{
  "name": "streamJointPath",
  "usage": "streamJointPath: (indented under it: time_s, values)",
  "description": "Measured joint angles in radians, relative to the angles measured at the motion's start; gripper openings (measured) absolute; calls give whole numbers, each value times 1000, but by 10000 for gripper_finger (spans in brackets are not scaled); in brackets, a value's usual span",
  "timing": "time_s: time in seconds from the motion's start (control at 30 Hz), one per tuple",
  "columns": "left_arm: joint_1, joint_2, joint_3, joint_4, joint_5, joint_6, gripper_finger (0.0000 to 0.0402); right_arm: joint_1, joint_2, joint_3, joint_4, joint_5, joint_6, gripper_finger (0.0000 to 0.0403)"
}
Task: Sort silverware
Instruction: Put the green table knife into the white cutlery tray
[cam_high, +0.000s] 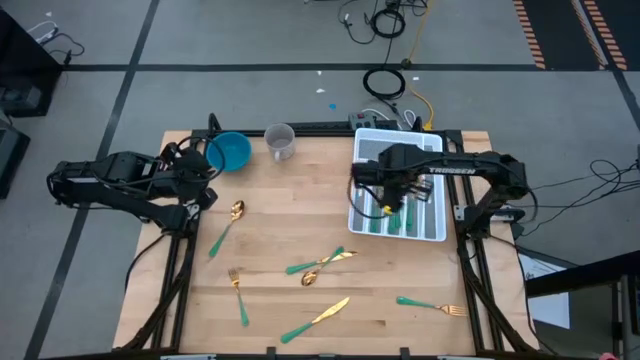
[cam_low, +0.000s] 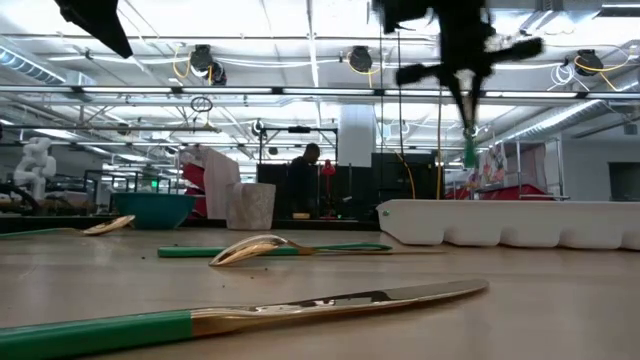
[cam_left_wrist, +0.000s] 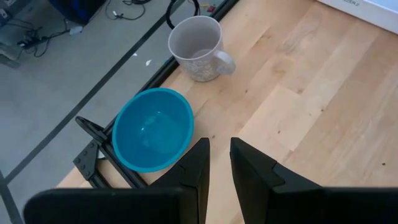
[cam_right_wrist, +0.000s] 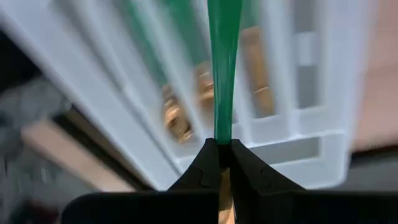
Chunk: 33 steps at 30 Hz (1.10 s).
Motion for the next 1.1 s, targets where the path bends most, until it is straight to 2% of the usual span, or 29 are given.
streamJointPath:
  time_s: [0.1, 0.23, 0.4, 0.5, 0.67, 1.1]
  values:
    - [0, 0, 0, 0, -15, 0, 73, 0, -42, -122, 19, 50, -69, 0]
    - [0, 0, 0, 0, -31, 0, 73, 0, -68, -213, 110, 56, -108, 0]
    - [0, 0, 0, 12, -33, -1, 73, 1, -68, -221, 209, 55, -139, 0]
    - [0, 0, 0, 27, -34, -1, 73, 1, -67, -221, 207, 52, -185, 0]
    - [0, 0, 0, 32, -42, -25, 73, -5, -59, -221, 256, -4, -251, 0]
    - [1, 0, 0, 30, -46, -28, 73, -38, 50, -221, 393, -54, -348, 0]
